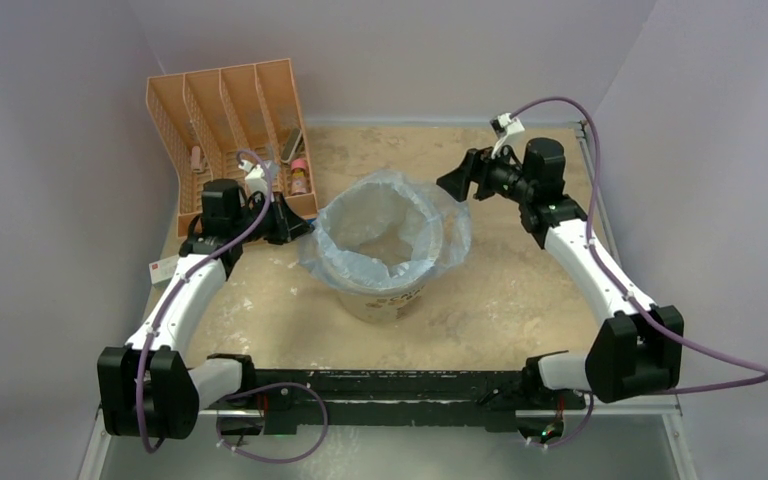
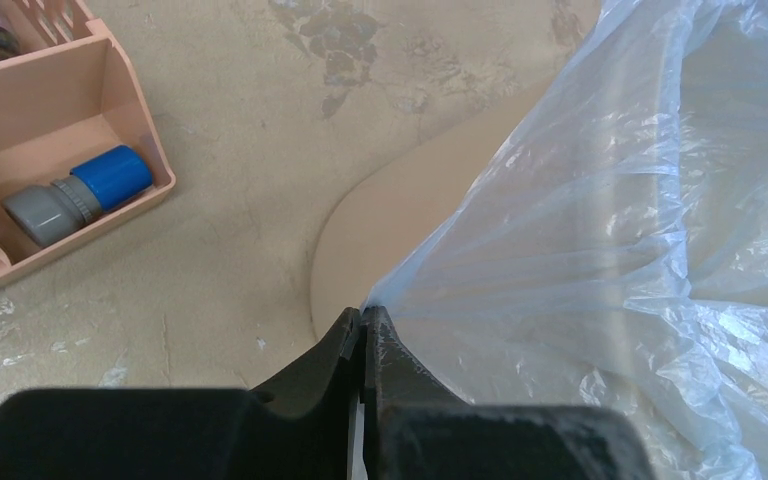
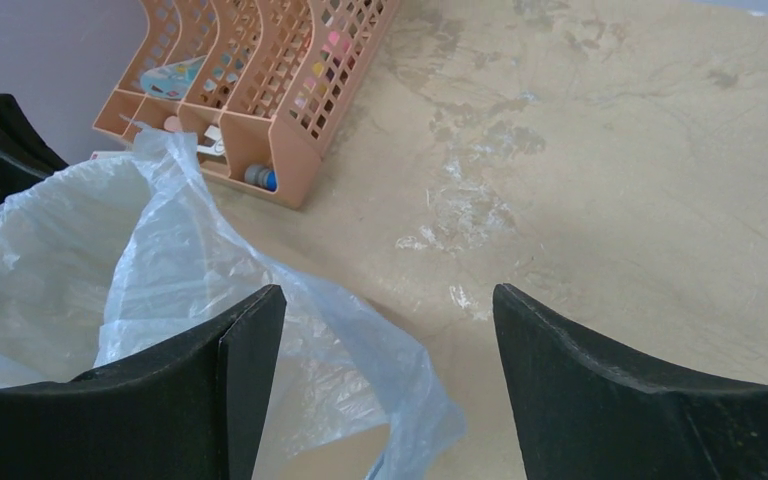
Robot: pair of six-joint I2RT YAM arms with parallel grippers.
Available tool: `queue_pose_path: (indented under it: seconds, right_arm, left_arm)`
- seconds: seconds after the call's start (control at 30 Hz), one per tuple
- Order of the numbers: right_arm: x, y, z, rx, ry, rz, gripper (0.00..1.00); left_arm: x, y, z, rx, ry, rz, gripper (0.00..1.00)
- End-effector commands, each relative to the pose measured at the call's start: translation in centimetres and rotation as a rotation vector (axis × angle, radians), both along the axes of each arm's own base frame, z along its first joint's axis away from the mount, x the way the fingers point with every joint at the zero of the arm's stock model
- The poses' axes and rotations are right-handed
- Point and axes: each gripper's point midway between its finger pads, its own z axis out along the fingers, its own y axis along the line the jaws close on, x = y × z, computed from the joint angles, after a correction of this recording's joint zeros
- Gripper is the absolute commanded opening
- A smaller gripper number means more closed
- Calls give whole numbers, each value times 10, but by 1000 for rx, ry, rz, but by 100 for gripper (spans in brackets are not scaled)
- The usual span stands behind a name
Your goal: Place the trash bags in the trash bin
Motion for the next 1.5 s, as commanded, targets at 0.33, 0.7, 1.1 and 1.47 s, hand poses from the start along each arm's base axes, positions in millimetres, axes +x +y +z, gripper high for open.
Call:
queue_pose_path:
  seconds: [0.33, 0.7, 1.1, 1.47]
  right_arm:
    - [-5, 16, 26, 28, -264, 142, 69]
    - [0, 26, -4, 50, -162, 177, 53]
    - [-16, 23, -53, 65, 21, 156, 0]
    - [-1, -10, -90, 3, 224, -143, 19]
  left_arm:
    - [2, -2, 16, -13, -97, -38, 0]
    - [2, -4, 13, -41, -92, -31, 0]
    - [-2, -7, 0, -99, -73, -9, 0]
    - [-9, 7, -35, -83, 8, 129, 0]
